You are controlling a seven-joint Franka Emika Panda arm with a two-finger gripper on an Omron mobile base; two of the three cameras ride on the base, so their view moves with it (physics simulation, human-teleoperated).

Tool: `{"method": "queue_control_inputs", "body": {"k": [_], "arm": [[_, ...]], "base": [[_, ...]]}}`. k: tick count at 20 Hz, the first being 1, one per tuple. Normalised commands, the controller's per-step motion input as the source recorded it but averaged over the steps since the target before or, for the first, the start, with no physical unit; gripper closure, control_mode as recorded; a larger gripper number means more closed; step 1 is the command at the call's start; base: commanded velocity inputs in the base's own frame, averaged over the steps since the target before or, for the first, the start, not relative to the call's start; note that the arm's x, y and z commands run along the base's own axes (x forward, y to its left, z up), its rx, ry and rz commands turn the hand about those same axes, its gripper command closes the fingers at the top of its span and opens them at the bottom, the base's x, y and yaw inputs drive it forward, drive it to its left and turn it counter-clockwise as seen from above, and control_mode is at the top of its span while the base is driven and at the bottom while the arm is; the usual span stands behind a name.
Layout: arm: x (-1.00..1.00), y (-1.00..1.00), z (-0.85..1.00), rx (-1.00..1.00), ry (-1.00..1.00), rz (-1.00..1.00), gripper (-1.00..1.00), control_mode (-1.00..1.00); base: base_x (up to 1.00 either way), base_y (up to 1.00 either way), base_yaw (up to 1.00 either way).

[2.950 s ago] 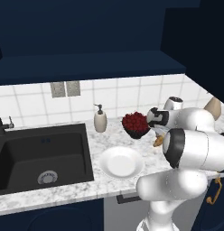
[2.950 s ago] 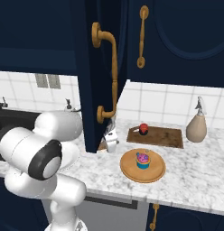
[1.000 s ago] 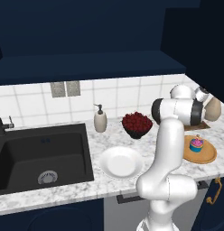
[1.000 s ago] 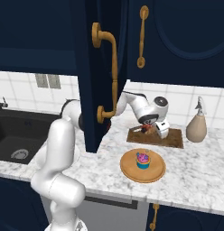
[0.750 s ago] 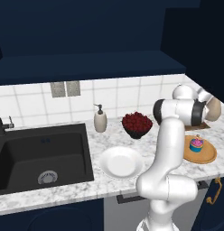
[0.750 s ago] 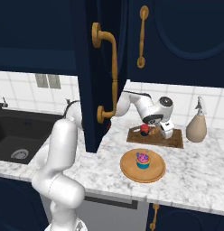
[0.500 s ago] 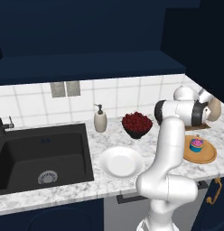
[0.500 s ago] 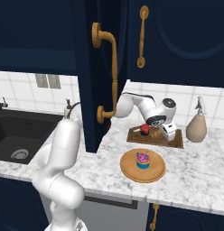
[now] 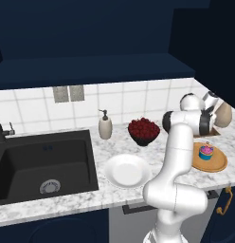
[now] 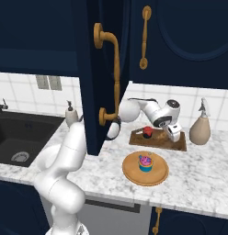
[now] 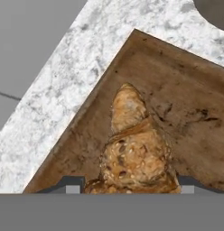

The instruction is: From the different types of pastries on the counter, select a croissant and place it on the cutting board. Then retrieve a jar of jam from the cabinet and place it alongside the croissant on the cutting board.

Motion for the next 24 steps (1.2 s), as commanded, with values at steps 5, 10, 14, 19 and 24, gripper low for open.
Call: {"method": "queue_control_inputs", "body": {"k": [5,10,14,19,24], "arm": [[-0.20,-0.11,-0.44,0.00,0.04,0.00,-1.00,-1.00],[-0.26,0.00,-0.05,0.01,0.04,0.00,-1.00,-1.00],[-0.59,0.06,0.36,0.03,0.09,0.00,-1.00,-1.00],[-0.26,0.28,0.02,0.00,0.17,0.00,-1.00,-1.00],[-0.34,0.43,-0.28,0.00,-0.03,-0.01,-1.00,-1.00]], "base": [[0.00,0.00,0.00],[0.00,0.00,0.00],[0.00,0.00,0.00],[0.00,0.00,0.00],[0.00,0.00,0.00]]}}
